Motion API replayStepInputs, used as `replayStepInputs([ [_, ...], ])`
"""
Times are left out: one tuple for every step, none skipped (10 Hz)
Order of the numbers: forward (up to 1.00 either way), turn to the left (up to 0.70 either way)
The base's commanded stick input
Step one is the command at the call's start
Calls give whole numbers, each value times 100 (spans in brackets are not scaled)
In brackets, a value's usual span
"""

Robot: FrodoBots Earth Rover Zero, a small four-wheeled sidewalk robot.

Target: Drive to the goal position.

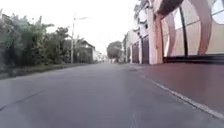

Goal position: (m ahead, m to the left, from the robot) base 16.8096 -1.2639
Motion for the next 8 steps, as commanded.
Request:
replayStepInputs([
  [100,0],
  [100,0],
  [100,0],
  [100,0],
  [100,0],
  [100,0],
  [100,0],
  [100,0],
])
